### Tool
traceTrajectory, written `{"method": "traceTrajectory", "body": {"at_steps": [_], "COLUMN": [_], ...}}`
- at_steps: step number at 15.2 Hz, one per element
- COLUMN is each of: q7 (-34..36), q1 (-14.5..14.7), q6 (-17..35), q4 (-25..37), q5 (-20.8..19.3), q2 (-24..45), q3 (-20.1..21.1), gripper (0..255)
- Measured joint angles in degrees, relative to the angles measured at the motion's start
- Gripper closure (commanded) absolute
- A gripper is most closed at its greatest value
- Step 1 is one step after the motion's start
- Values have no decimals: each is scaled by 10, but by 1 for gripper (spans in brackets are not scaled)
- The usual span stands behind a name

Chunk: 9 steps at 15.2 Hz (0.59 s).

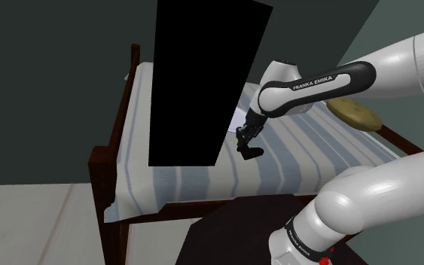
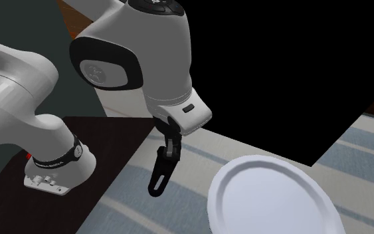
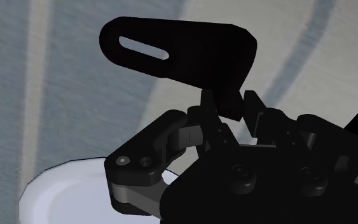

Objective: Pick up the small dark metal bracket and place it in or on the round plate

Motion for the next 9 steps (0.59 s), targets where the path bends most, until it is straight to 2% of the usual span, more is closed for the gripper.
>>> {"method": "traceTrajectory", "body": {"at_steps": [5,9], "q7": [0,0], "q1": [0,-1], "q6": [0,-30], "q4": [0,12], "q5": [0,0], "q2": [0,-18], "q3": [0,0], "gripper": [255,255]}}
